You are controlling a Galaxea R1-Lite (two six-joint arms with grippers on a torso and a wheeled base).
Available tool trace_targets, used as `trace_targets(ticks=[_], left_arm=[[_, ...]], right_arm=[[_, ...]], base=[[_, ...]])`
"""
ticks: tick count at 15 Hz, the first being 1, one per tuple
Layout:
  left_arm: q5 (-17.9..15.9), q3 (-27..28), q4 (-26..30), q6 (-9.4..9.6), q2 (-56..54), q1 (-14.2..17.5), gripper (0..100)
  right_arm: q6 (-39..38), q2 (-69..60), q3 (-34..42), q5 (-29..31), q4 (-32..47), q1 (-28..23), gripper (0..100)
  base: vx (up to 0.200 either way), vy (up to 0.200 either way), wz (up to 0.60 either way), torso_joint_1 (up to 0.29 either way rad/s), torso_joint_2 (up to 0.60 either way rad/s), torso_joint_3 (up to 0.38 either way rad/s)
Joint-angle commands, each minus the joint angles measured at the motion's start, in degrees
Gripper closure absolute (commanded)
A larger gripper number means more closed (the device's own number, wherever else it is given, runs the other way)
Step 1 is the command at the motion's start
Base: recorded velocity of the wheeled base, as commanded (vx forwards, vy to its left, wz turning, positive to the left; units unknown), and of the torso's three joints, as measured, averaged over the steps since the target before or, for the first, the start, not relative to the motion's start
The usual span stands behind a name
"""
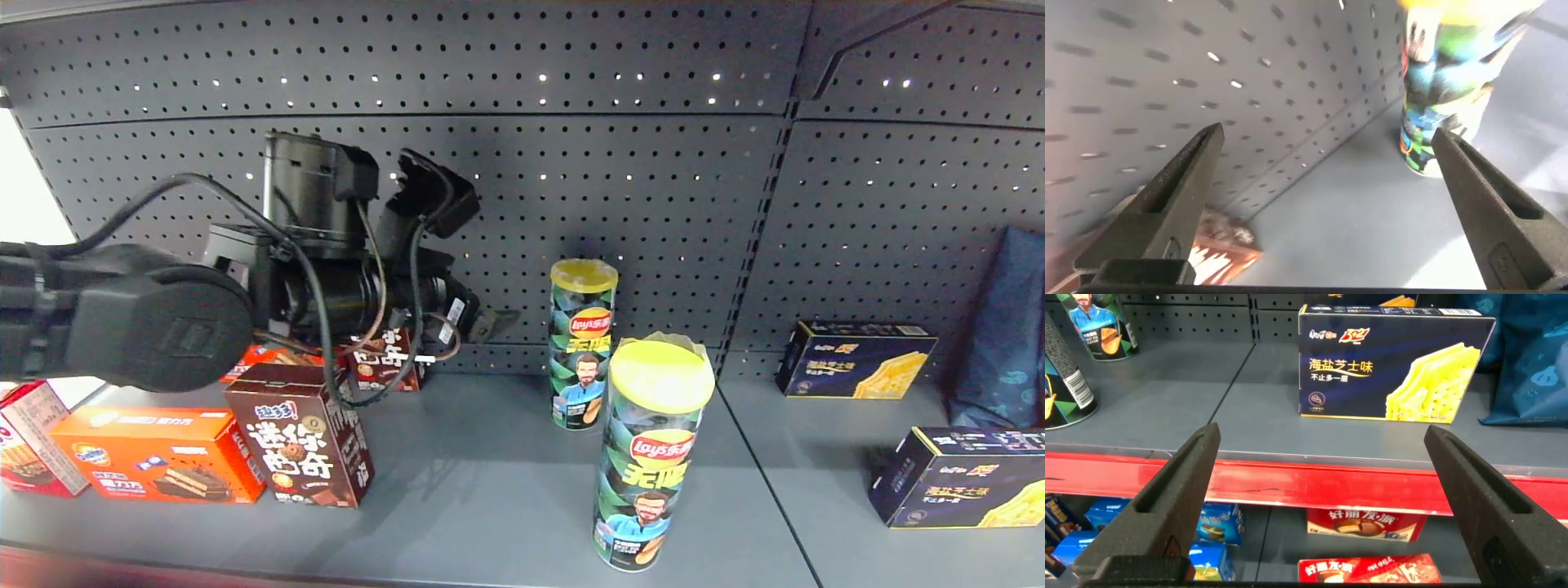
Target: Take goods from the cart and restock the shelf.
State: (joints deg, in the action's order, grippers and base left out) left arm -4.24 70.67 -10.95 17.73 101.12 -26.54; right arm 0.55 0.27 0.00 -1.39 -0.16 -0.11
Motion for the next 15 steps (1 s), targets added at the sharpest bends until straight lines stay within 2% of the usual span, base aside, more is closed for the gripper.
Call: trace_targets(ticks=[1,3,4,5,8,11,13,15], left_arm=[[1.9,-3.4,1.5,-1.03,-12.0,1.4,0],[4.3,-6.2,1.7,-1.73,-19.0,3.0,0],[4.3,-10.1,2.1,-2.08,-26.0,5.7,0],[4.2,-12.3,2.2,-2.08,-29.5,6.4,0],[4.7,-27.0,2.2,-2.26,-46.8,7.3,0],[7.1,-40.3,2.4,-2.34,-60.9,8.3,0],[9.5,-44.6,8.8,-1.73,-69.3,9.0,0],[9.7,-45.4,22.3,0.91,-80.1,9.0,0]], right_arm=[[0.0,0.1,0.0,0.0,0.0,0.0,0],[0.1,0.1,0.0,0.0,0.0,0.0,0],[0.0,0.1,0.0,0.0,0.0,0.0,0],[0.0,0.1,0.0,0.0,0.0,0.0,0],[0.0,0.1,0.0,0.0,0.0,0.0,0],[0.1,0.1,0.0,0.0,0.0,0.0,0],[0.1,0.1,0.0,0.0,0.0,0.1,0],[0.1,0.1,0.0,0.0,0.0,0.0,0]], base=[[0.000,0.000,0.00,0.000,0.00,0.000],[0.000,0.000,0.00,0.000,0.00,0.000],[0.000,0.000,0.00,0.000,0.00,0.000],[0.000,0.000,0.00,0.000,0.00,0.000],[0.000,0.000,0.00,0.000,0.00,0.000],[0.000,0.000,0.00,0.000,0.00,0.000],[0.000,0.000,0.00,0.000,0.00,0.000],[0.000,0.000,0.00,0.000,0.00,0.000]])
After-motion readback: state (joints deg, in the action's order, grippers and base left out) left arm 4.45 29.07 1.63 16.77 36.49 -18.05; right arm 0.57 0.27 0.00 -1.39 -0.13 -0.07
